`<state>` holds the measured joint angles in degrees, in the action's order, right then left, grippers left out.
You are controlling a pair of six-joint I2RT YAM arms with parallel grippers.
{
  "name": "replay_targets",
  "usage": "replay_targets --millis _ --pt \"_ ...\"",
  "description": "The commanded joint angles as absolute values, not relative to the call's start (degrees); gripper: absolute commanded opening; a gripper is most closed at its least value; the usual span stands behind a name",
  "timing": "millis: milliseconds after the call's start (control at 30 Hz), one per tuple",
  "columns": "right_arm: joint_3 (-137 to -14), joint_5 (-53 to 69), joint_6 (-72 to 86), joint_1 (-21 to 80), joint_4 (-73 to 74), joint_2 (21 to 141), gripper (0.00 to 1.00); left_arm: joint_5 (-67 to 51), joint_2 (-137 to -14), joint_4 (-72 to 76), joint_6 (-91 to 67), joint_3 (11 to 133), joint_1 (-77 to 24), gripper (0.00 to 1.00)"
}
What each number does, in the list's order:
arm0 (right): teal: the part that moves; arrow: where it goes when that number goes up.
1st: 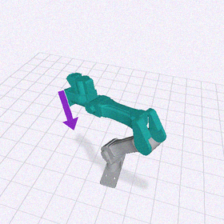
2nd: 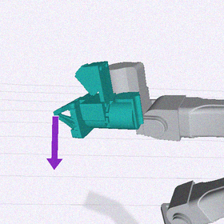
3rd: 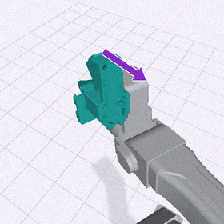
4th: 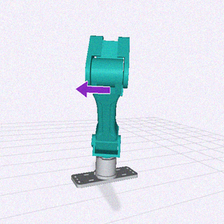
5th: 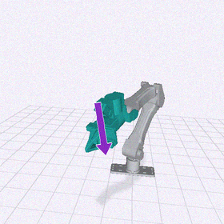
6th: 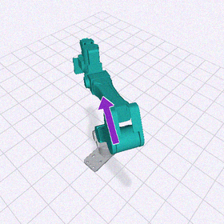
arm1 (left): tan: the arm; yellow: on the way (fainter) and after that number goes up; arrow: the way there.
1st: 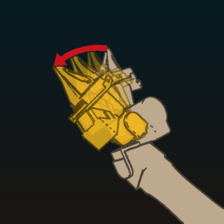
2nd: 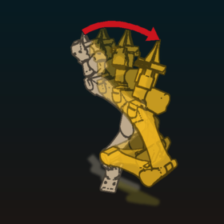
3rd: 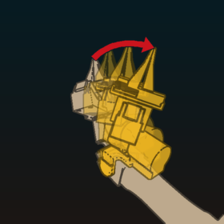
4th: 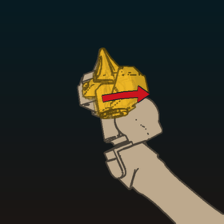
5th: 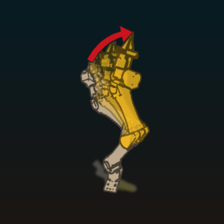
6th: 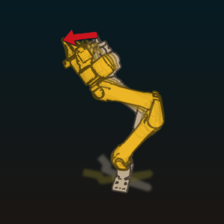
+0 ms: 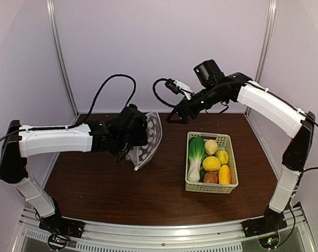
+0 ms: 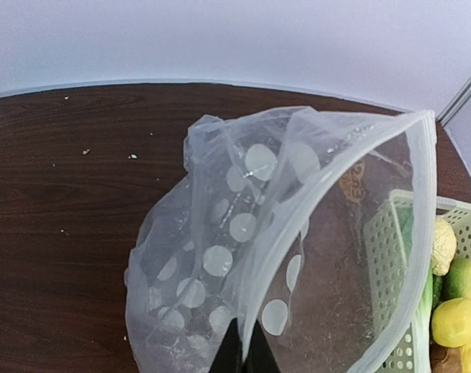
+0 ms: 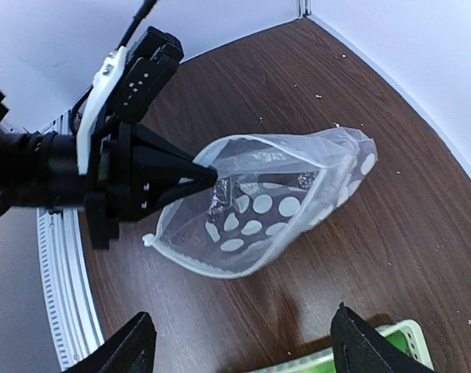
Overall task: Place the food in the zip-top bag and seal the zipper
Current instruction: Open the zipper food storage bag at the center of the board, then pick up the fake fruit from the bin.
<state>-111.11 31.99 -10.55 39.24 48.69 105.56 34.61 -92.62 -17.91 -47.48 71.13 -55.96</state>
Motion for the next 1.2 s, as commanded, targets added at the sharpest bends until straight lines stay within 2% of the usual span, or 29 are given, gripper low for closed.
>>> replay_targets --millis 0,133,233,333,533,667,900,1167 --pt "-99.6 39.7 -19.8 29.0 55.0 97.2 0.78 33.1 -93.7 -17.4 -44.1 73.4 -55.5 0.0" --pt "-88.6 33.4 -26.3 23.6 55.6 89.4 0.76 34.0 -92.9 -20.7 -40.9 76.0 -55.5 0.0" --pt "-80.4 31.8 -30.9 21.7 55.0 82.8 0.7 33.9 -91.6 -23.4 -34.1 77.6 -55.2 0.0" --pt "-74.5 31.9 -34.3 21.4 56.5 78.2 0.68 38.3 -93.9 -34.3 -27.7 83.5 -55.1 0.0" --pt "-69.7 27.7 -39.9 21.5 59.6 76.6 0.57 48.1 -98.7 -54.0 -21.6 93.0 -54.0 0.0" --pt "-68.3 25.6 -42.3 22.7 57.4 77.3 0.57 53.1 -100.9 -64.0 -20.6 99.4 -54.0 0.0" --pt "-65.7 20.0 -45.0 26.7 52.6 80.2 0.69 44.1 -104.3 -68.7 -16.3 101.6 -53.9 0.0" --pt "-63.4 16.6 -44.7 27.9 46.4 84.0 0.79 17.7 -104.2 -53.4 -18.4 94.0 -53.0 0.0"
